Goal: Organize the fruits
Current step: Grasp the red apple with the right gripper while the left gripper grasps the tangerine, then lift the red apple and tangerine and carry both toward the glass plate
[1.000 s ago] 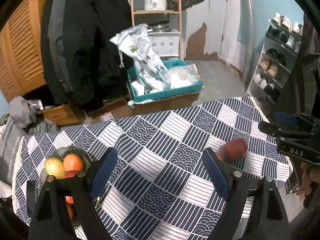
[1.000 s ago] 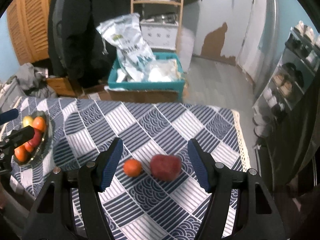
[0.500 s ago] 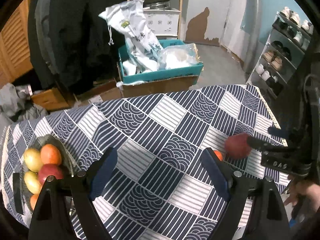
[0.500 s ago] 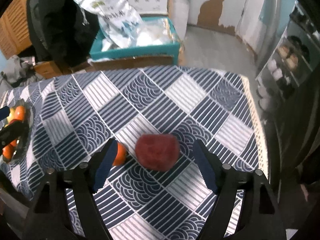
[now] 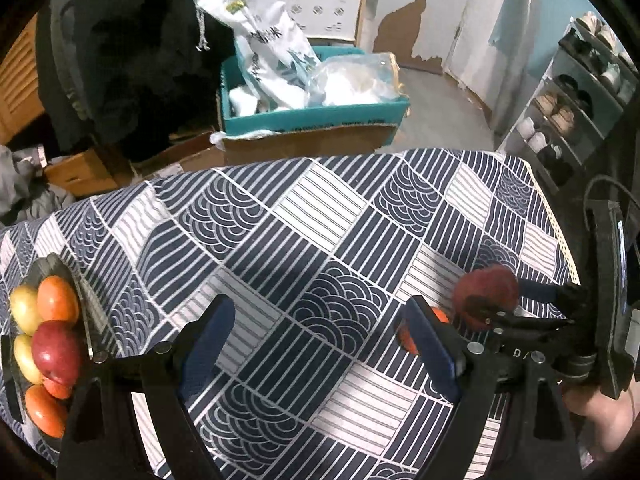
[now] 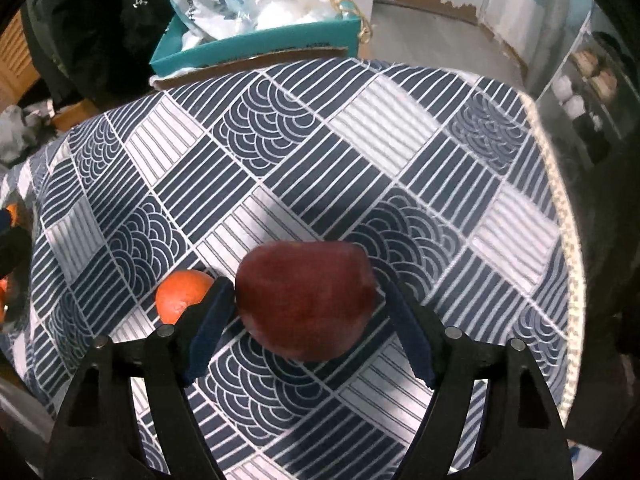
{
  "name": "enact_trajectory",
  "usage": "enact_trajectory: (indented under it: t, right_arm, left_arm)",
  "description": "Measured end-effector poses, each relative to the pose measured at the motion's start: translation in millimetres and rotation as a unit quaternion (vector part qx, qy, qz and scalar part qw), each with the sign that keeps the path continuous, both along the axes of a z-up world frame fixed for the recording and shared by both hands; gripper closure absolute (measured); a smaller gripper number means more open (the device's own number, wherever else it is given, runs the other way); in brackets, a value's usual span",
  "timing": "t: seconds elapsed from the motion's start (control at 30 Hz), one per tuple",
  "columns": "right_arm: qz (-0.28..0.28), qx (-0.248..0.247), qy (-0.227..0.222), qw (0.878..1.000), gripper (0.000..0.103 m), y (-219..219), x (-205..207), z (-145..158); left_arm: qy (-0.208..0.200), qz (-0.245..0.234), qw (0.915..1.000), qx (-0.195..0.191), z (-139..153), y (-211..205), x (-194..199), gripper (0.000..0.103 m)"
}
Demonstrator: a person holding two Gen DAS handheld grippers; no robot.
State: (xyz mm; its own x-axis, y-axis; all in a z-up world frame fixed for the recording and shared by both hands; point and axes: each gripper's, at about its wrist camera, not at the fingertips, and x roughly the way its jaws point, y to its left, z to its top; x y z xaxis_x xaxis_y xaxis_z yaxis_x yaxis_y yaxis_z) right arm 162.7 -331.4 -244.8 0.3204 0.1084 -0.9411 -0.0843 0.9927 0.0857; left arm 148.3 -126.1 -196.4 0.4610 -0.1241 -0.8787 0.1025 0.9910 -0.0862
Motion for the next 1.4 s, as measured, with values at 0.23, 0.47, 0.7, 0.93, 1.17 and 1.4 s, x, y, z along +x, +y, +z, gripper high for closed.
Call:
enact_trajectory:
  t: [0.23, 0.47, 0.7, 0.93, 1.17, 1.4]
  right_arm:
    - [0.004, 0.016, 0.028, 0.999, 0.027, -2, 0, -20]
    - [-0.017, 0.001, 0.002, 1.0, 0.028, -20, -13, -12]
    - [-0.039, -0.028, -0.026, 0.999, 0.028, -39, -31, 7]
    - [-0.051, -0.036, -0.034, 0.997, 0.028, -46, -42, 17]
    - [-0.062, -0.028, -0.036, 0.997, 0.028, -48, -42, 16]
    - [-0.057, -0.025, -0.036, 0.997, 0.028, -45, -41, 15]
  left_arm:
    - [0.021, -0.006, 0.9996, -0.019, -13, -14, 7, 0.015]
    - [0.035, -0.023, 0.9988, -0.027, -27, -33, 8, 0.015]
    - [0.051, -0.041, 0.9973, -0.032, -43, -51, 6, 0.015]
    - [0.063, -0.06, 0.9961, -0.014, -60, -70, 4, 0.015]
    - [0.08, -0.069, 0.9944, -0.006, -77, -80, 4, 0.021]
    - [0.089, -0.08, 0.9923, -0.033, -77, -83, 3, 0.056]
